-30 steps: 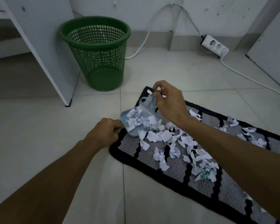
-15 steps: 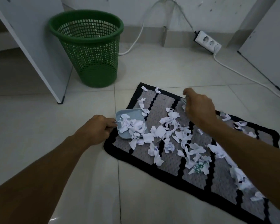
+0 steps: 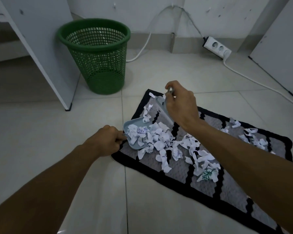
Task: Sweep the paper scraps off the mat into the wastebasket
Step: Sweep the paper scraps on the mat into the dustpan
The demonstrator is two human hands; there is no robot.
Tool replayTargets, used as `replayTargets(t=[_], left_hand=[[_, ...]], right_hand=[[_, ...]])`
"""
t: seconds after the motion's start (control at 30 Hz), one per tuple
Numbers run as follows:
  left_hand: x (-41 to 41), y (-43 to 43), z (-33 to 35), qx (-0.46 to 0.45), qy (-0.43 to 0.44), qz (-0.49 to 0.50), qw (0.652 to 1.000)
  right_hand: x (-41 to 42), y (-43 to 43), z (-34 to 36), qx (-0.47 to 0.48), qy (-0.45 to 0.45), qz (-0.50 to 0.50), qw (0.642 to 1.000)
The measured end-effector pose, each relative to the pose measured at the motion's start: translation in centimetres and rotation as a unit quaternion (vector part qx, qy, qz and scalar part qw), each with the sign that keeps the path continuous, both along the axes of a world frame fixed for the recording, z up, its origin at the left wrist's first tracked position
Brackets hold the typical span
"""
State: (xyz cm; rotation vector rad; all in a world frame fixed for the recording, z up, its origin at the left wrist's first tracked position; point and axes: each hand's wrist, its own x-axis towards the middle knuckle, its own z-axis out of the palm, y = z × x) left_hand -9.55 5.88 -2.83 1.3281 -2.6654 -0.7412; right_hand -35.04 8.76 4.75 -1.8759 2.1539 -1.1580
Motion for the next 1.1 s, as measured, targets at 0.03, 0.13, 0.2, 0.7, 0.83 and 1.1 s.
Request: replayTargets(t=[0.03, 0.13, 0.2, 0.7, 0.83, 1.1], left_hand=[[0.1, 0.2, 0.2, -0.010, -0.003, -0.008, 1.000], [0.1, 0.7, 0.3, -0.046, 0.003, -0.025, 0.999], [0.0, 0.9, 0.2, -0.067, 0.008, -0.034, 0.997], [-0.6, 1.6, -0.8, -0.156, 0.031, 0.014, 0.987], [-0.9, 1.8, -1.1, -0.155, 0.049, 0.043, 0.986], [-1.3, 0.8, -1.4, -0.164, 0.046, 0.067, 0.983]], right_hand=[[-0.2, -0.1, -0.1, 0.007, 0.020, -0.005, 1.000], [0.9, 0.9, -1.8, 0.060, 0.055, 0.023, 0.996], [2.6, 1.8, -2.8, 0.072, 0.067, 0.057, 0.993], [-3.5, -8.3, -1.6, 0.030, 0.000, -0.001, 1.000], [-3.0, -8.8, -3.1, 0.080, 0.007, 0.059, 0.995], [0.4, -4.8, -2.8, 0.098, -0.001, 0.200, 0.975]])
